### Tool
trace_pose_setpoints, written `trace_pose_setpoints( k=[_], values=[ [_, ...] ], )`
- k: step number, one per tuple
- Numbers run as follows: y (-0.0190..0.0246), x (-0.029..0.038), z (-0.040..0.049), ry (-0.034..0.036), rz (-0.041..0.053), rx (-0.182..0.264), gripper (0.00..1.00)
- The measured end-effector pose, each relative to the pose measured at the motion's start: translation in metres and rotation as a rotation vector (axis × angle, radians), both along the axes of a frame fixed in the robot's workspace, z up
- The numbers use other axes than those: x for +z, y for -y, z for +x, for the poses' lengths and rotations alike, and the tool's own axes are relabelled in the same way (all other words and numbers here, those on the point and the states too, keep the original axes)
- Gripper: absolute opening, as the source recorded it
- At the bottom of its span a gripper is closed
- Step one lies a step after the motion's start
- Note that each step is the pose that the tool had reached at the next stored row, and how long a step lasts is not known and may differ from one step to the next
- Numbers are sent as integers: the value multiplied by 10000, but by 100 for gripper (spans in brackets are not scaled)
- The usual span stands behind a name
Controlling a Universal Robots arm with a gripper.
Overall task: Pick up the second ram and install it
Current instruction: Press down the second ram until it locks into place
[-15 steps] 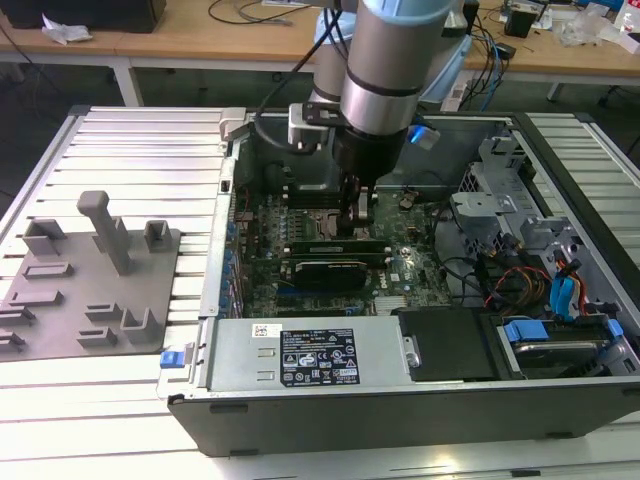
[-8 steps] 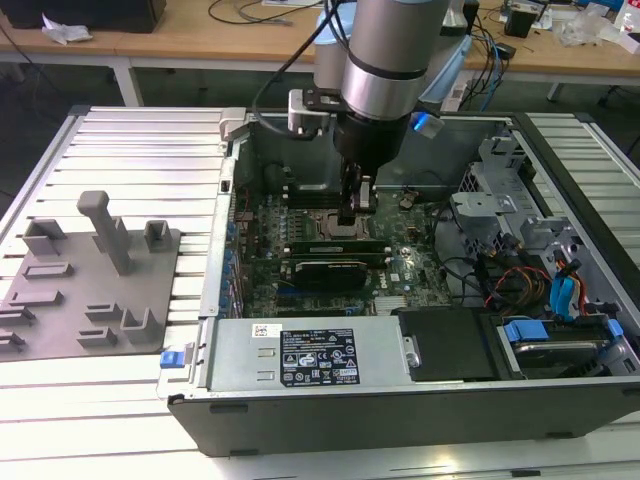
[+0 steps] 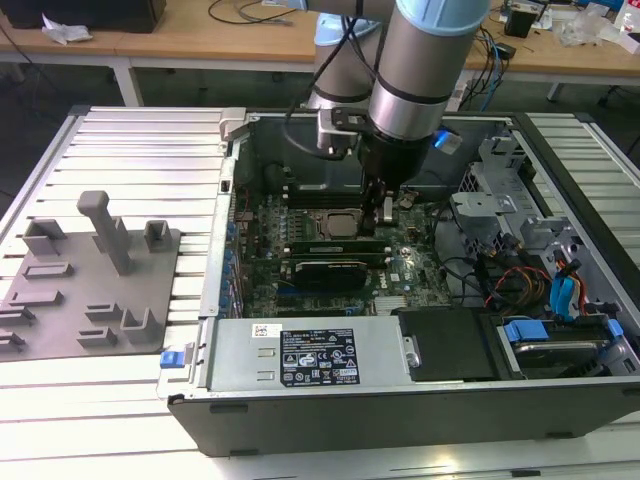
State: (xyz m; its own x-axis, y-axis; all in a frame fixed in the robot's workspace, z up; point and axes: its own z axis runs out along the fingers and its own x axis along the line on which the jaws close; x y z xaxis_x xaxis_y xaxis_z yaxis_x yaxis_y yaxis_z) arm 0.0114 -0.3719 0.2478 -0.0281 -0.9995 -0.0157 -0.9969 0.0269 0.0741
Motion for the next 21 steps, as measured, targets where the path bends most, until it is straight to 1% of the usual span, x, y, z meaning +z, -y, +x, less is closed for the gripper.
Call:
trace_pose_setpoints(
  k=[2, 4, 6, 7, 8, 10, 13, 14, 15, 16, 18, 20, 21],
  values=[
    [-3, -13, 42, -4, 11, 5, 11],
    [-5, -19, 64, -3, 55, 8, 11],
    [-35, -29, 95, -4, 67, 75, 11],
    [-54, -32, 106, -4, 69, 130, 11],
    [-82, -47, 137, -4, 70, 174, 11],
    [-81, -90, 206, -12, 46, 181, 11],
    [-38, -102, 219, -14, 7, 180, 11],
    [-7, -102, 219, -13, -4, 180, 11],
    [45, -102, 218, -13, -10, 180, 11],
    [76, -112, 218, -13, -10, 180, 11],
    [74, -126, 219, -12, -5, 180, 11],
    [67, -129, 219, -12, 54, 182, 11],
    [72, -128, 218, -13, 54, 180, 11]
  ],
)
